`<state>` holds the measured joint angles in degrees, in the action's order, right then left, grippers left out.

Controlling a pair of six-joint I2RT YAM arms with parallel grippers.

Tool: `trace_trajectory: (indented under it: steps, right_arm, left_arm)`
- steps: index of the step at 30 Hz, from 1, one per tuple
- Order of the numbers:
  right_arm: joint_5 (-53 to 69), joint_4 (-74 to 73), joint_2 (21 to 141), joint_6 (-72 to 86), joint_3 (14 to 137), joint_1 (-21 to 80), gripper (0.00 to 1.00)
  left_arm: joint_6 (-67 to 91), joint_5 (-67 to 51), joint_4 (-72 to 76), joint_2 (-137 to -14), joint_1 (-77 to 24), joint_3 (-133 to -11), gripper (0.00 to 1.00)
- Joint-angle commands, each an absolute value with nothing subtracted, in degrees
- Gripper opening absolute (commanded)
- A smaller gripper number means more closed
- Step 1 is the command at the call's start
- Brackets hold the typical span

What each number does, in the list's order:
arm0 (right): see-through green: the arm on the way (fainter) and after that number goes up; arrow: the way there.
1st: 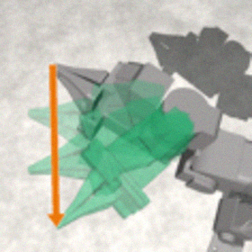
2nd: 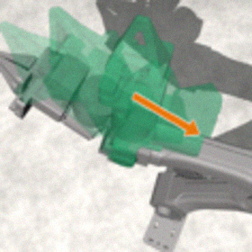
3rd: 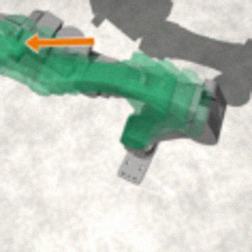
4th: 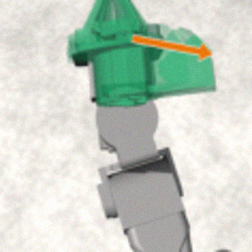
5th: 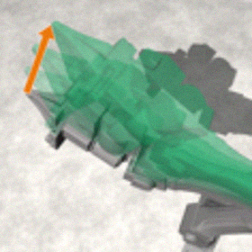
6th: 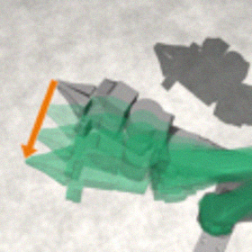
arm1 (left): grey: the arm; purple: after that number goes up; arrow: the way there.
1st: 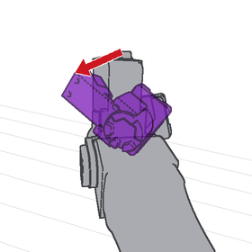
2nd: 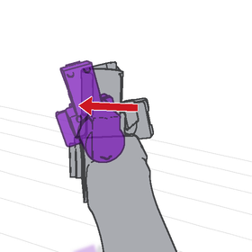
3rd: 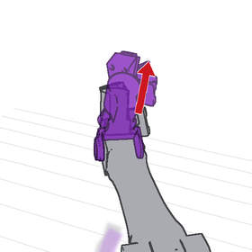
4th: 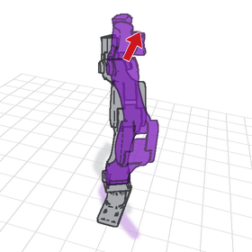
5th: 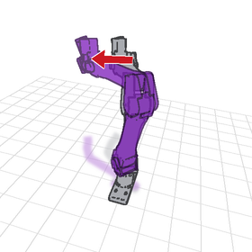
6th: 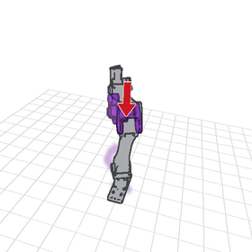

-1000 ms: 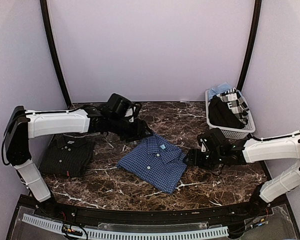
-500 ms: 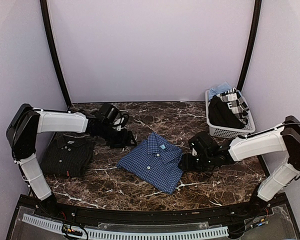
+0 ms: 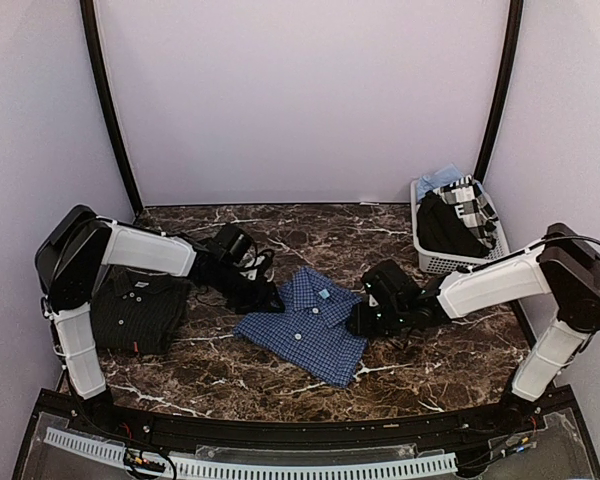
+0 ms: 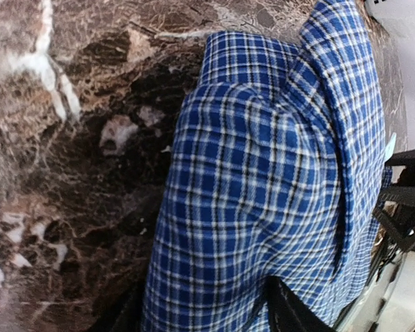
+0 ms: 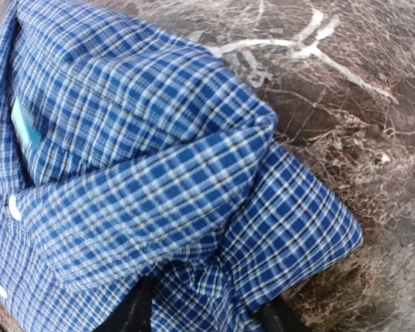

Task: Fold and stack the long sleeve shirts
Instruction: Adjust the square-folded shirt at the center of the board.

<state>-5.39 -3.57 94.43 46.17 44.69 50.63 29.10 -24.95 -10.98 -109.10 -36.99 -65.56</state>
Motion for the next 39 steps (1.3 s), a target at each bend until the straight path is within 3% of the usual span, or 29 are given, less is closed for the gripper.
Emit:
trace_trajectory:
  steps: [1, 4, 7, 10, 18, 20, 22, 23, 25, 27, 33, 36, 39]
  right_arm:
    - [-3.6, -4.8, 98.1, 45.9, 46.4, 51.7, 0.39]
    - [-4.0, -6.7, 98.8, 44.4, 50.2, 52.0, 0.2]
    - [-4.8, -9.1, 98.9, 42.8, 54.7, 52.4, 0.0]
    - [-4.4, -10.5, 98.8, 41.1, 58.8, 53.0, 0.0]
    - [-0.7, -14.4, 99.0, 36.9, 67.1, 54.1, 0.0]
    - [-0.3, -15.1, 99.2, 35.4, 67.0, 53.6, 0.0]
    - [2.9, -15.3, 99.5, 33.5, 65.8, 51.6, 0.0]
    - [4.1, -15.6, 99.5, 32.4, 65.0, 50.4, 0.0]
    - [5.4, -16.1, 99.3, 29.8, 63.3, 47.1, 0.0]
    - [5.2, -17.0, 99.7, 28.5, 61.9, 43.5, 0.11]
    - [1.4, -20.3, 96.9, 26.9, 61.9, 41.2, 0.53]
    - [-0.5, -21.5, 94.9, 27.7, 61.9, 41.4, 0.57]
    - [-2.2, -22.0, 92.7, 28.6, 61.3, 42.6, 0.5]
  left_arm:
    - [30.9, -27.2, -9.4, -109.7, -38.6, -66.1, 0.45]
    - [32.9, -25.7, -9.3, -108.3, -39.1, -66.0, 0.18]
    - [34.2, -21.8, -9.6, -104.6, -39.2, -64.5, 0.06]
    - [35.2, -17.2, -11.1, -97.8, -39.2, -62.7, 0.0]
    - [38.8, -4.9, -20.6, -83.7, -41.3, -58.8, 0.0]
    - [40.1, -4.0, -21.9, -82.4, -42.1, -57.8, 0.05]
    - [41.2, -3.3, -23.3, -82.5, -43.0, -57.4, 0.25]
    - [41.4, -2.2, -23.5, -82.8, -43.2, -57.1, 0.41]
    - [42.0, -0.9, -24.0, -83.0, -43.3, -56.7, 0.59]
    - [41.7, 1.0, -23.3, -82.8, -42.8, -56.2, 0.68]
    - [40.5, -2.6, -20.9, -84.1, -39.3, -55.7, 0.67]
    - [40.2, -4.8, -18.9, -84.7, -39.0, -55.3, 0.58]
    - [40.2, -6.4, -17.9, -85.5, -38.9, -55.4, 0.5]
